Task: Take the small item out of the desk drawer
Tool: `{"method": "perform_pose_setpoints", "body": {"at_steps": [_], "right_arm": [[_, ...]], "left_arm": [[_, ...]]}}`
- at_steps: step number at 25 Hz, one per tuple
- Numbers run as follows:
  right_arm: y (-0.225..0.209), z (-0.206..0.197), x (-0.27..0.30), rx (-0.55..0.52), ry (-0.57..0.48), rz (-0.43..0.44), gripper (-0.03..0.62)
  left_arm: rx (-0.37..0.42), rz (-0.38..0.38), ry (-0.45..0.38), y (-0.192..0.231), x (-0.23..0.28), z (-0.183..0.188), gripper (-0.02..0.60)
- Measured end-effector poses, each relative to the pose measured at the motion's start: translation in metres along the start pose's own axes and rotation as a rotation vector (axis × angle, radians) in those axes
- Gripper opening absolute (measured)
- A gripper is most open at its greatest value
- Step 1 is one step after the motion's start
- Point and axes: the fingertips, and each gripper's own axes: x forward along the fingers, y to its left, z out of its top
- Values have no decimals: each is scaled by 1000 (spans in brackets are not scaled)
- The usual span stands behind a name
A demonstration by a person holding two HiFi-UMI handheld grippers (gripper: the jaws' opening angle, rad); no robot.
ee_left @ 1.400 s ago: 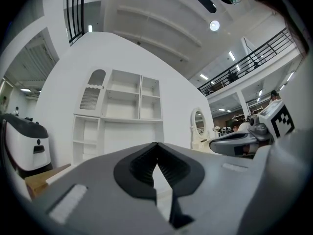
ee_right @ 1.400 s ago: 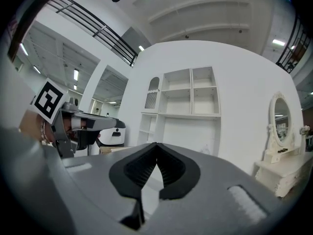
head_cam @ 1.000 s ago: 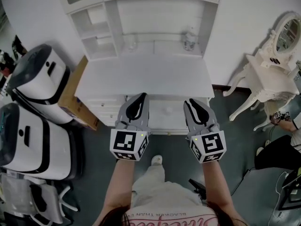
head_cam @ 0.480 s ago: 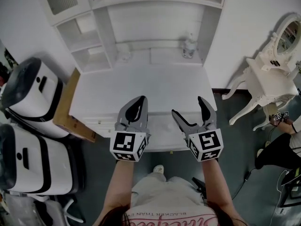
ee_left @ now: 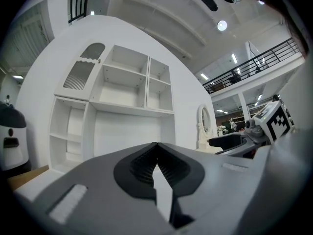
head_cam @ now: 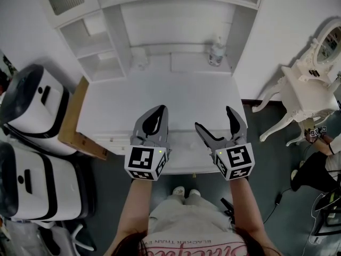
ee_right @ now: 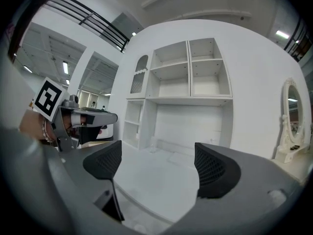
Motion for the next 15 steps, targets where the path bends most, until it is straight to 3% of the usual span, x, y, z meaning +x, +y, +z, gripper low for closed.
{"method": "perform_pose_setpoints", "body": {"at_steps": [8, 15], "right_arm": [[-4, -17, 8, 1, 44, 51, 449], [3, -65, 19, 24, 154, 97, 448]], "left_arm": [[-17, 42, 25, 1, 3, -11, -2], [-35, 65, 82, 3, 6, -40, -2]]}}
